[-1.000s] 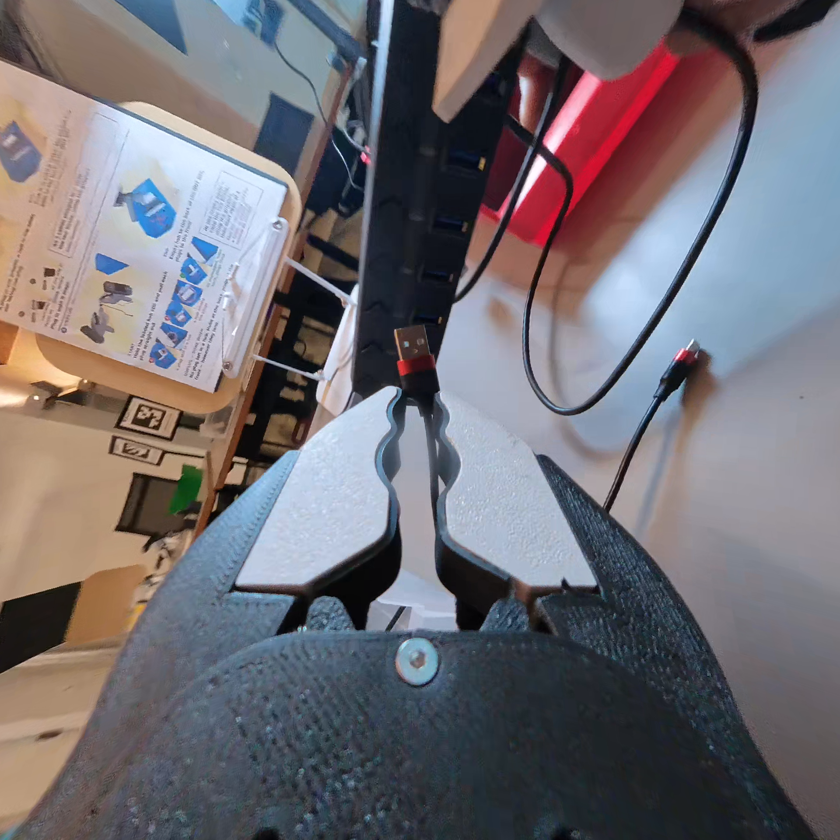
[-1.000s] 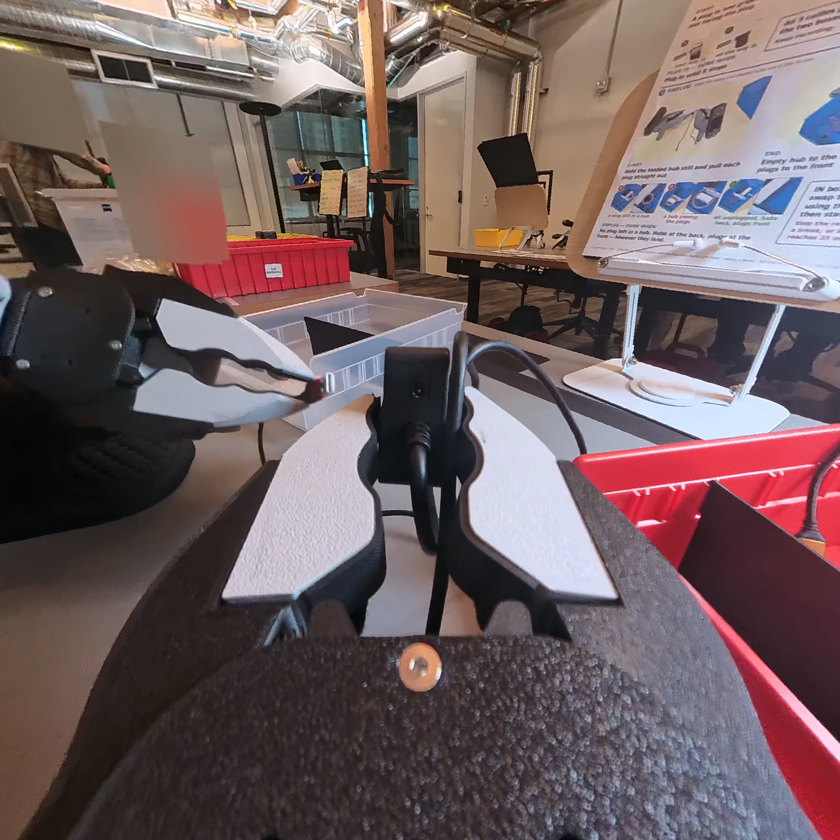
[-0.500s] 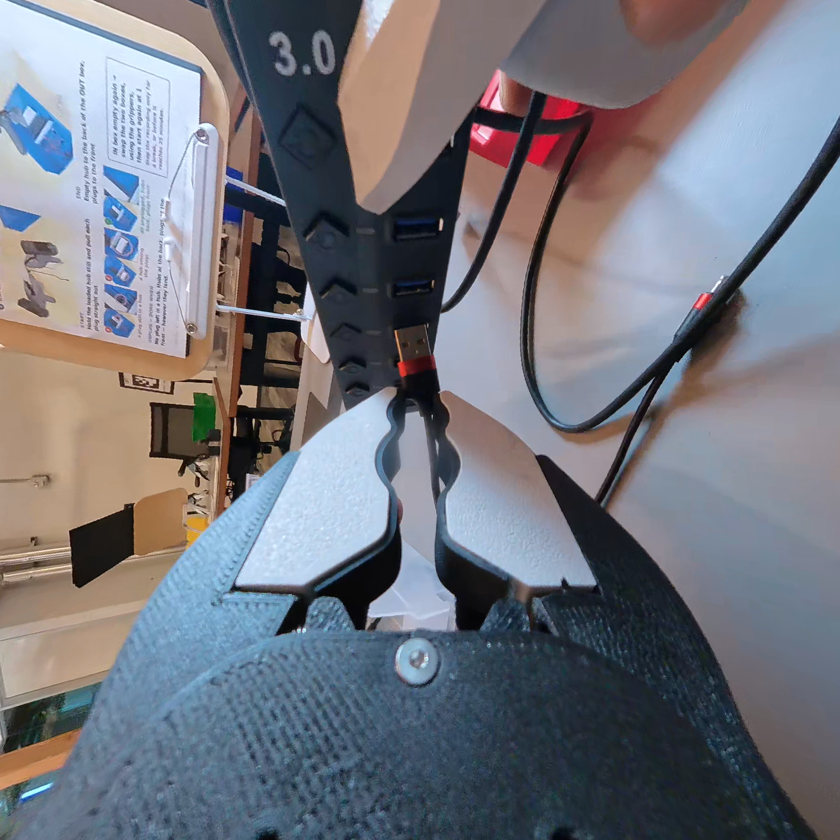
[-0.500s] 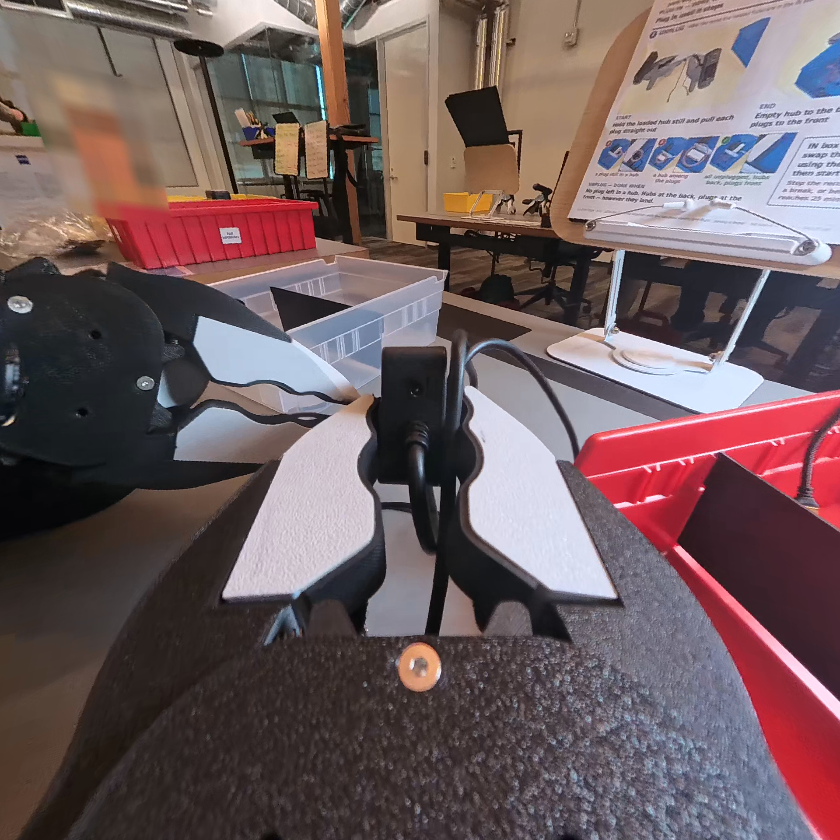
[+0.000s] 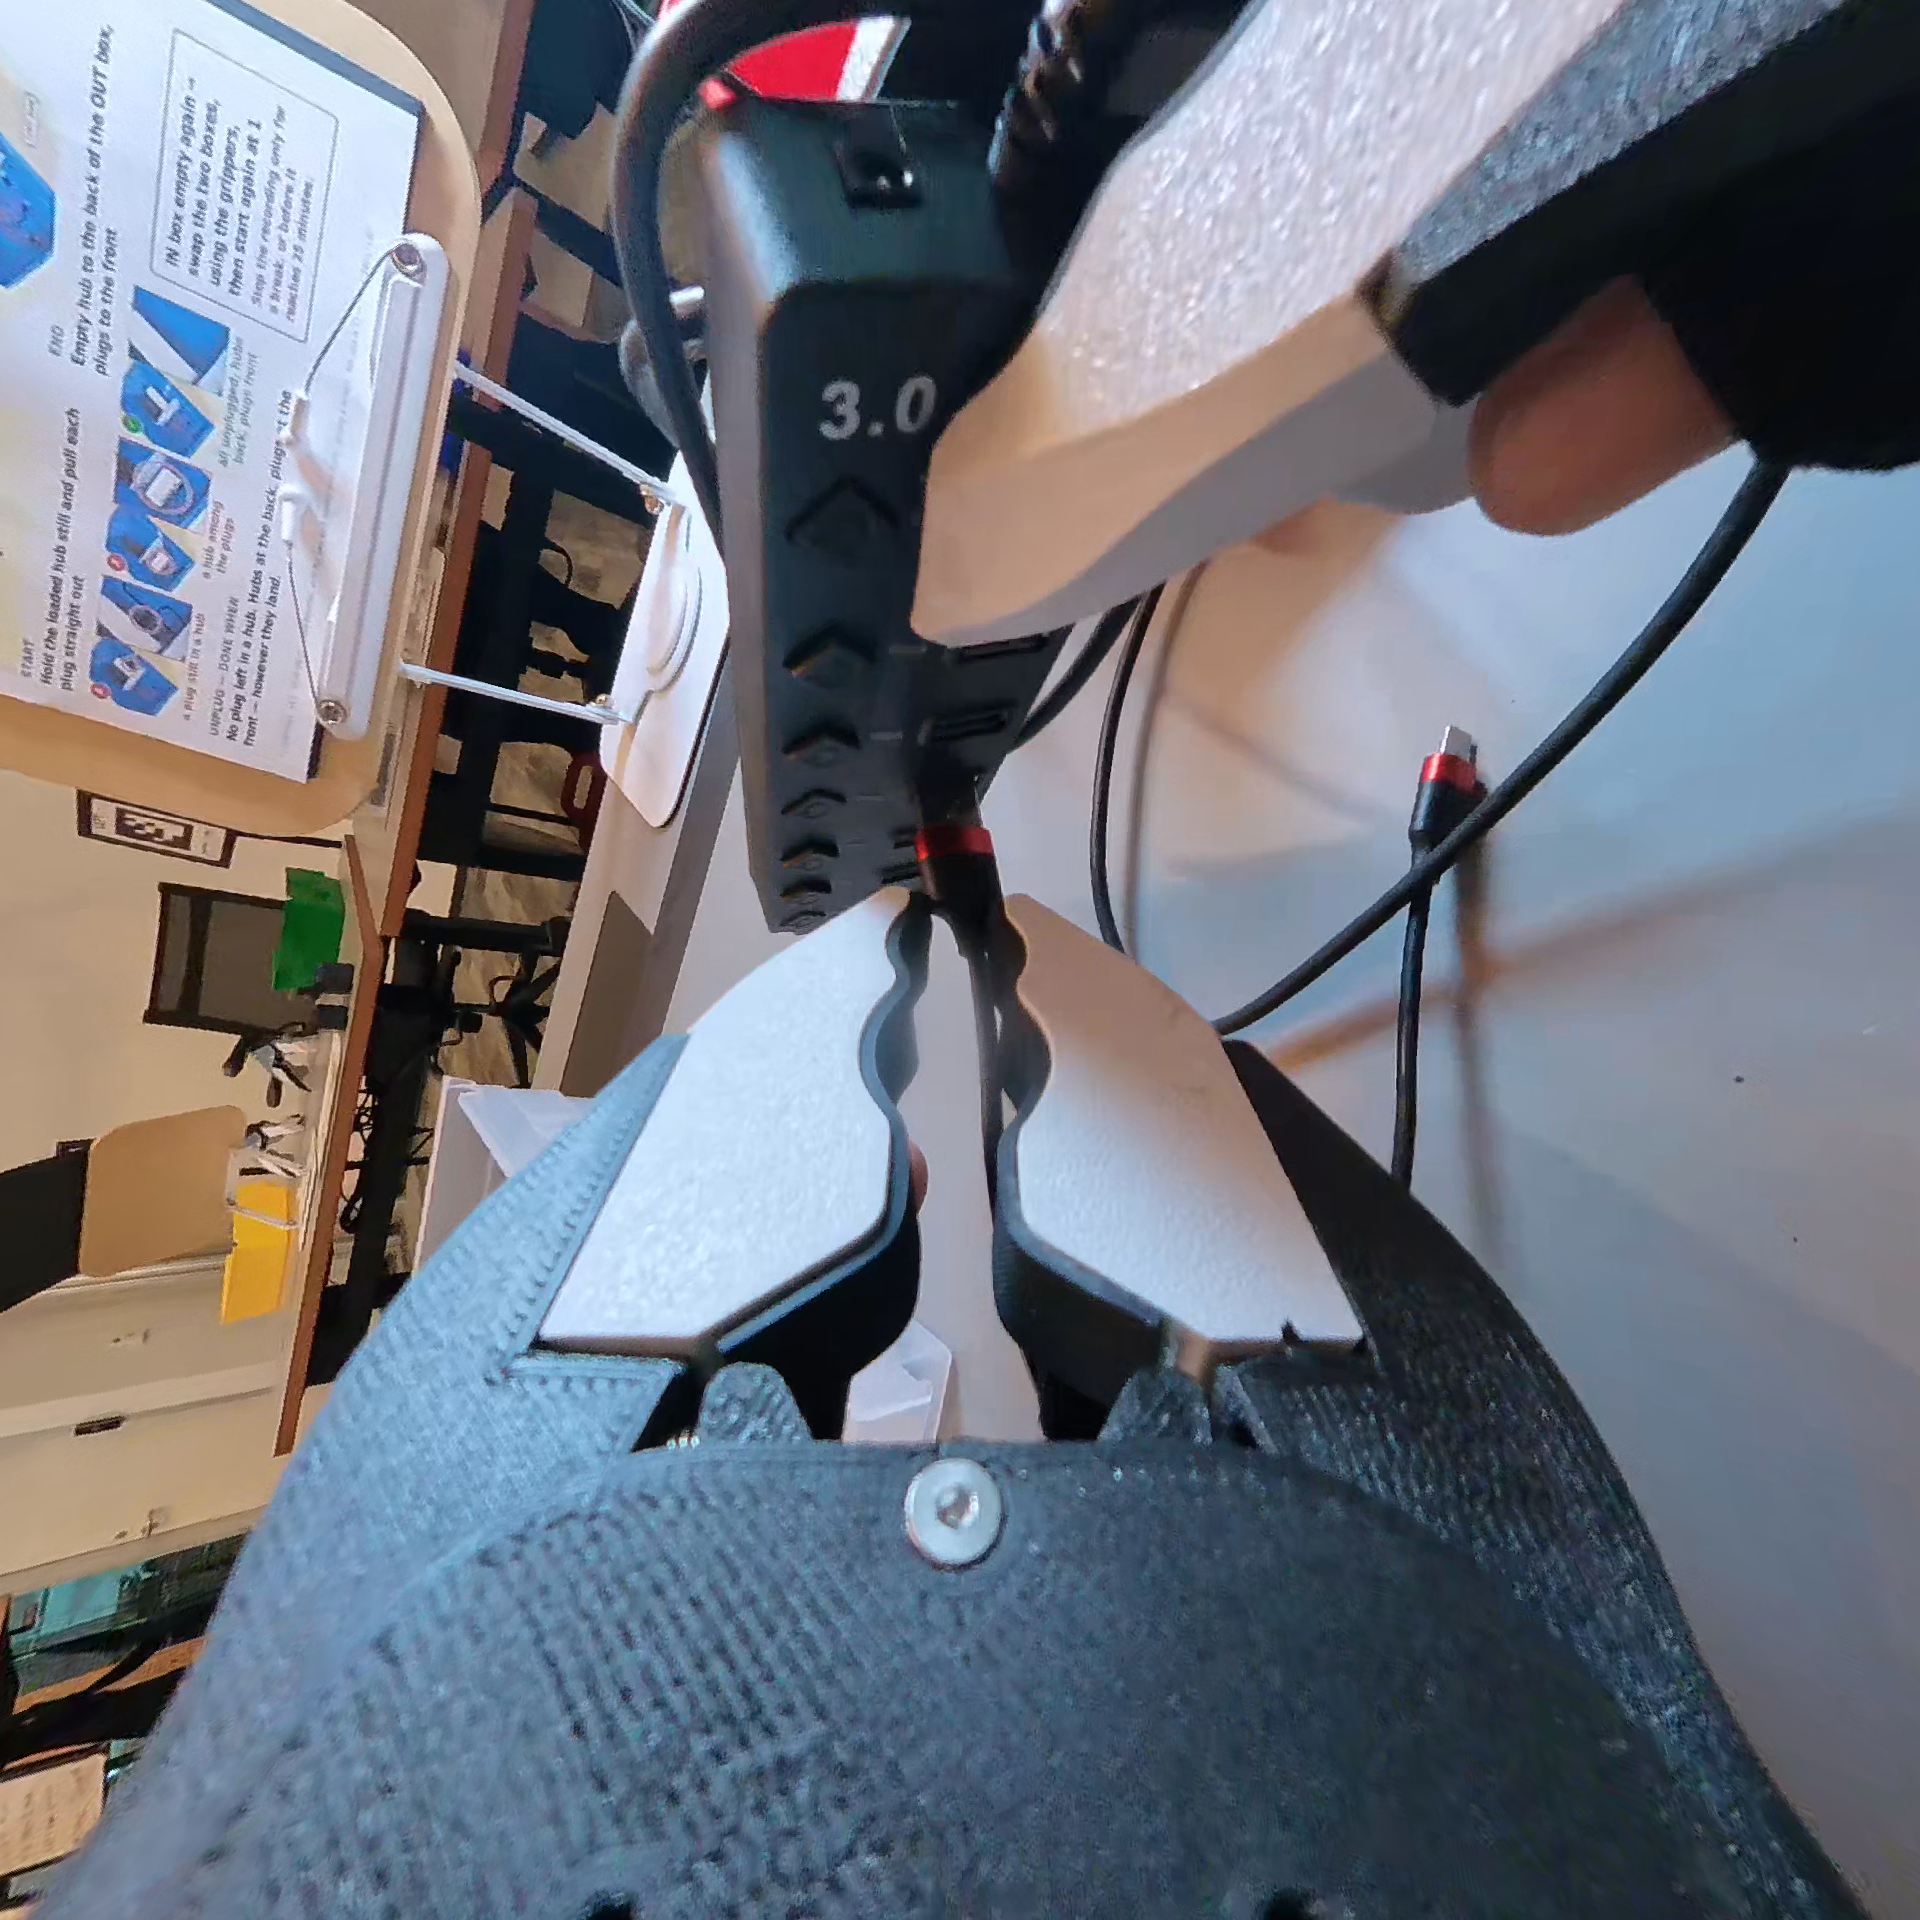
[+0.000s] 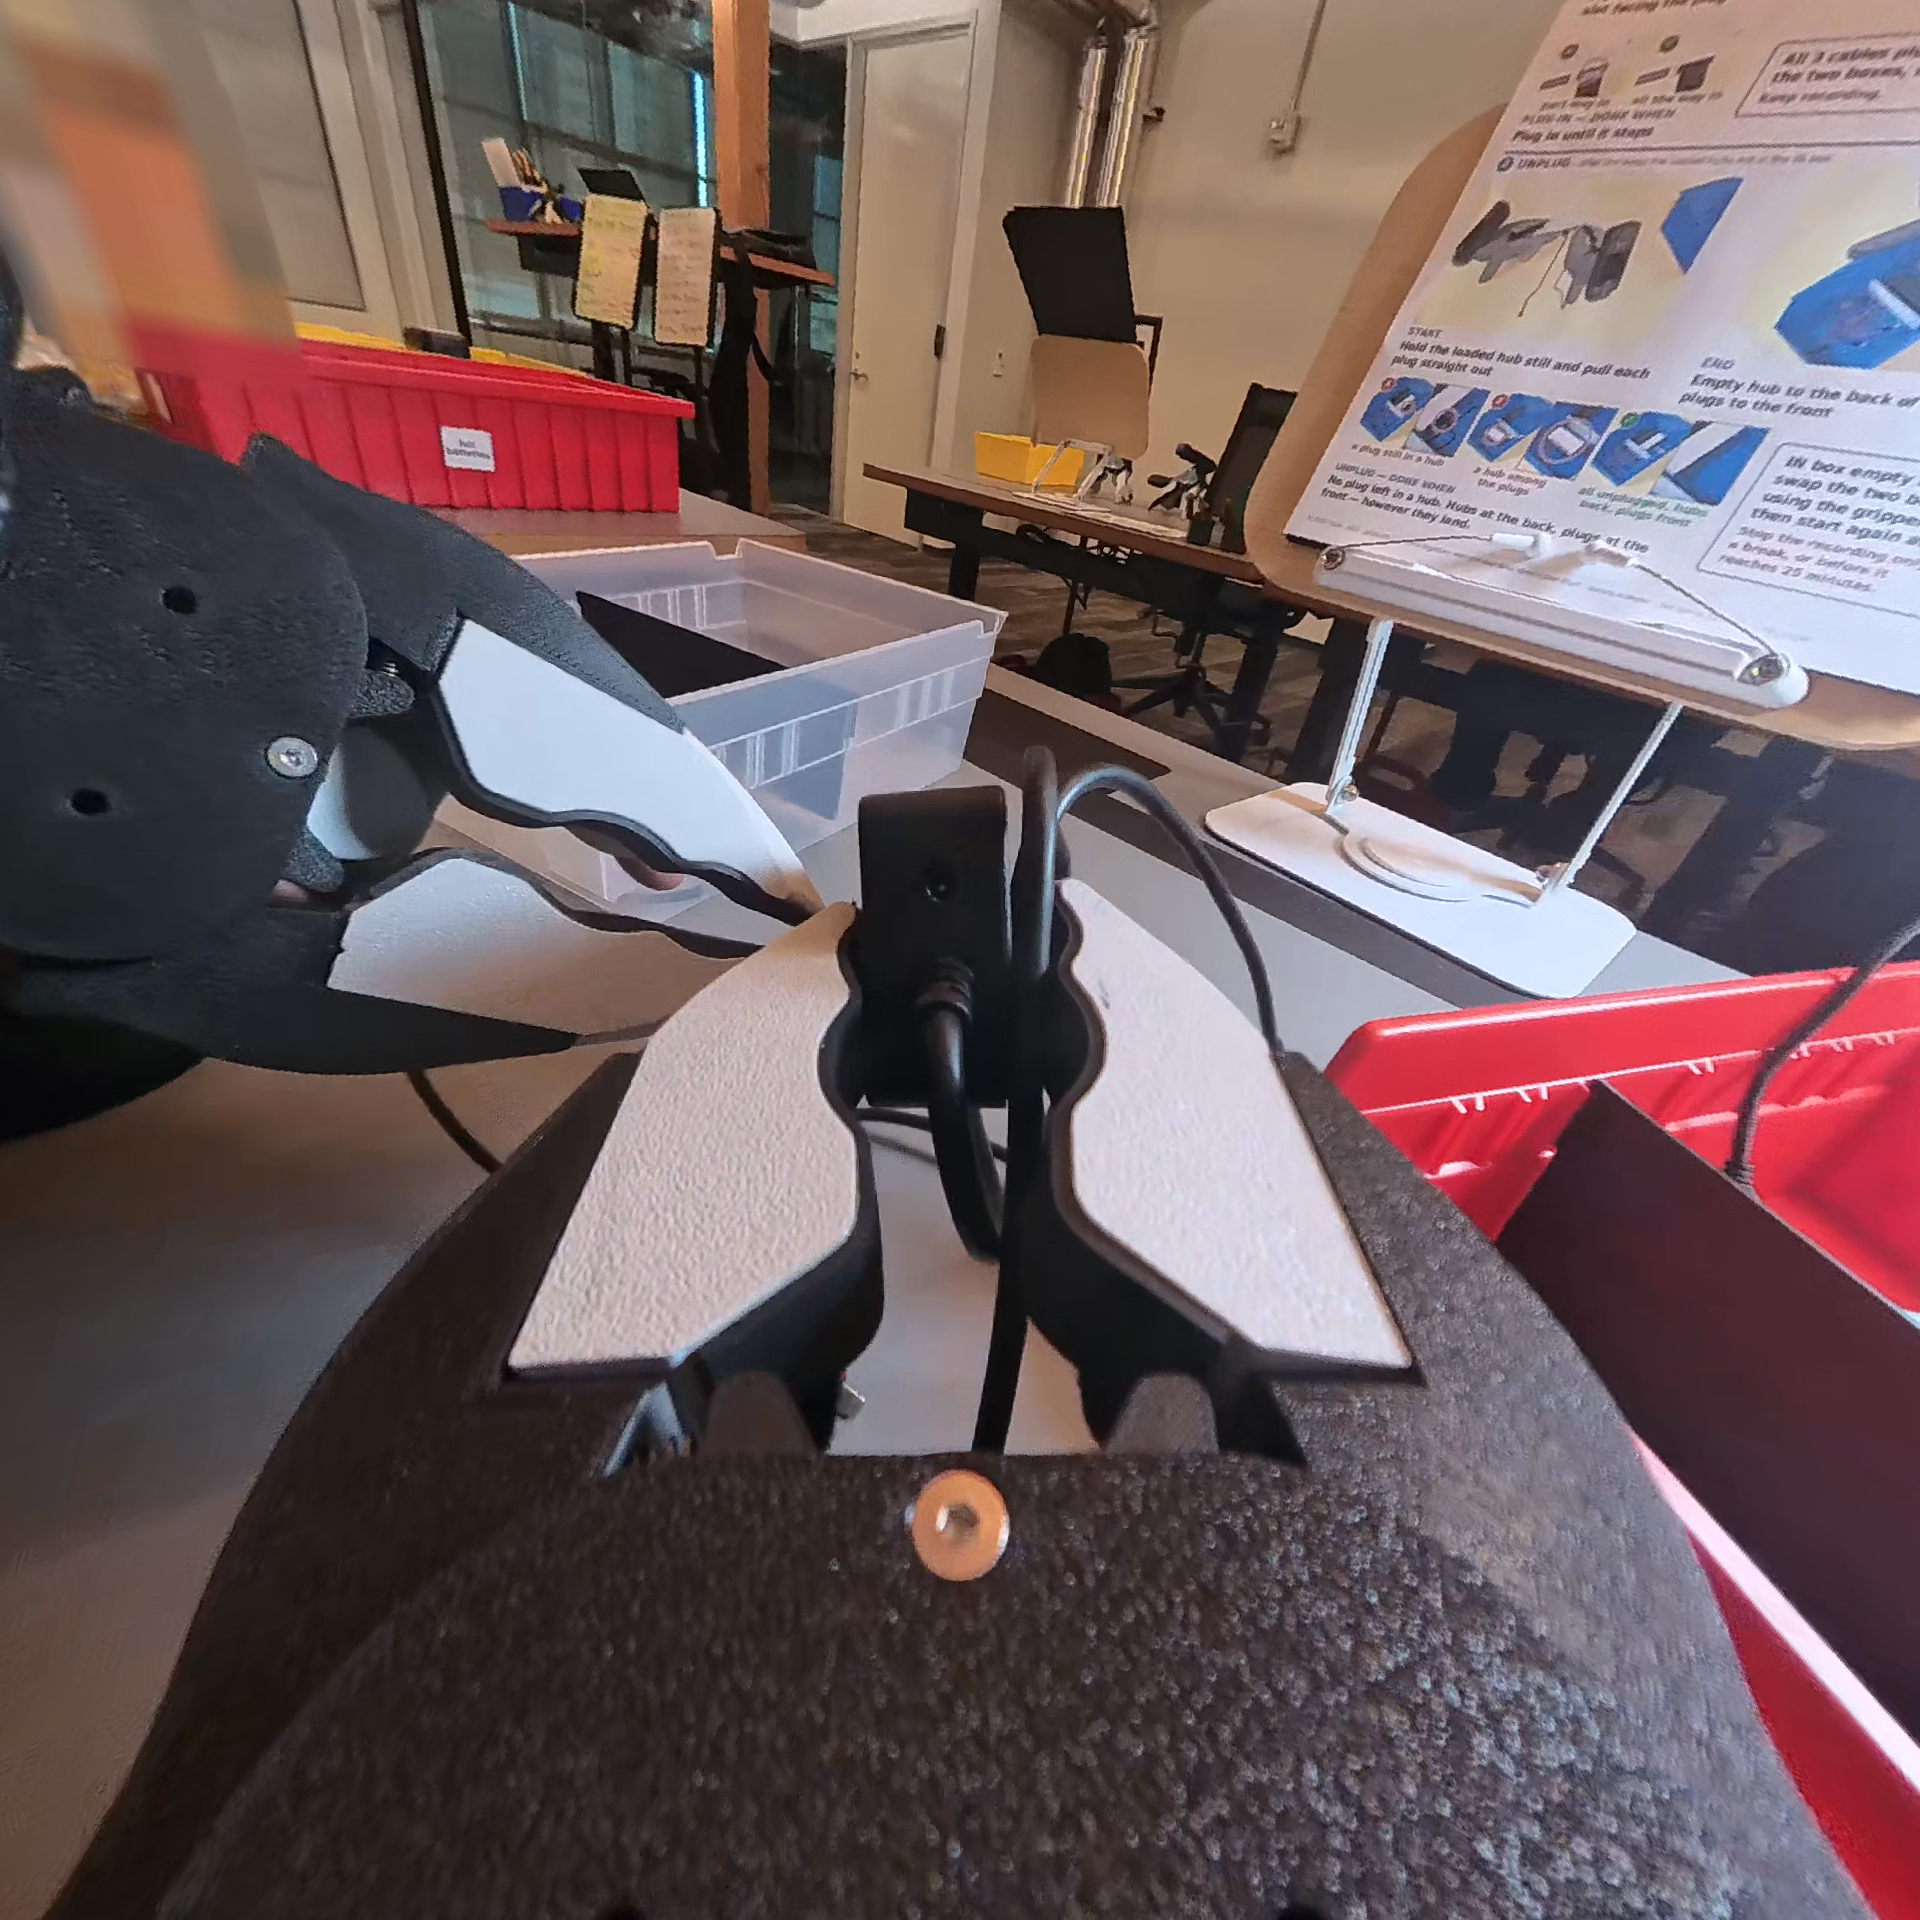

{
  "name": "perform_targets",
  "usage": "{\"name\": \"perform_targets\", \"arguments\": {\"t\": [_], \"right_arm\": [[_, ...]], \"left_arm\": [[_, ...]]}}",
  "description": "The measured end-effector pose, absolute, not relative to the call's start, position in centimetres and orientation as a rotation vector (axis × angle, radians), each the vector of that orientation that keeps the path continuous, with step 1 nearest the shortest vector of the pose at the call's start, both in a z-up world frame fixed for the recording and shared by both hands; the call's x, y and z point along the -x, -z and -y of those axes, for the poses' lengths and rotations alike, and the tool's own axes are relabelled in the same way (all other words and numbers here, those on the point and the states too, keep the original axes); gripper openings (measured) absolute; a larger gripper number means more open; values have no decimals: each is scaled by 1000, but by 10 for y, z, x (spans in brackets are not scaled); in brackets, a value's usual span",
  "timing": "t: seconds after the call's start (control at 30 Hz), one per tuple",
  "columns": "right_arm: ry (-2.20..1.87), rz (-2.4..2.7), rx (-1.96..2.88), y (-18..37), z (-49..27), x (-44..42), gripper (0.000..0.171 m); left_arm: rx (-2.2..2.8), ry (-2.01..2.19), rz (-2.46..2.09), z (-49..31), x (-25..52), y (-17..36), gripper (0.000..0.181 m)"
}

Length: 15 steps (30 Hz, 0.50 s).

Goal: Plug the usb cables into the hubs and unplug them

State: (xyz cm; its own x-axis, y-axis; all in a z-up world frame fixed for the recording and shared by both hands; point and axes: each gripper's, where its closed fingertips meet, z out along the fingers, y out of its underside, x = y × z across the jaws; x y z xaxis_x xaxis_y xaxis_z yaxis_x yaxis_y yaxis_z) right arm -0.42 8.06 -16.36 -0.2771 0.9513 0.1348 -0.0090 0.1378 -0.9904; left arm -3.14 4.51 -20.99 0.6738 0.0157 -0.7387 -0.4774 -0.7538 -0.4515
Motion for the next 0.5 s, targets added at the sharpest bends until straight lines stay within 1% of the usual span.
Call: {"name": "perform_targets", "arguments": {"t": [0.2,0.33,0.43,0.47,0.5], "right_arm": [[-1461,1529,987,164,-82,1,30],[-1600,1522,1053,162,-86,-1,30],[-1577,1519,1055,162,-84,0,30],[-1570,1524,1051,163,-81,0,30],[-1585,1546,1043,164,-77,-1,30]], "left_arm": [[2183,-1042,-452,-46,33,218,11],[2098,-1011,-459,-45,28,214,11],[2052,-945,-423,-50,24,212,11],[2030,-899,-406,-52,19,210,10],[1980,-856,-418,-56,13,206,0]]}}
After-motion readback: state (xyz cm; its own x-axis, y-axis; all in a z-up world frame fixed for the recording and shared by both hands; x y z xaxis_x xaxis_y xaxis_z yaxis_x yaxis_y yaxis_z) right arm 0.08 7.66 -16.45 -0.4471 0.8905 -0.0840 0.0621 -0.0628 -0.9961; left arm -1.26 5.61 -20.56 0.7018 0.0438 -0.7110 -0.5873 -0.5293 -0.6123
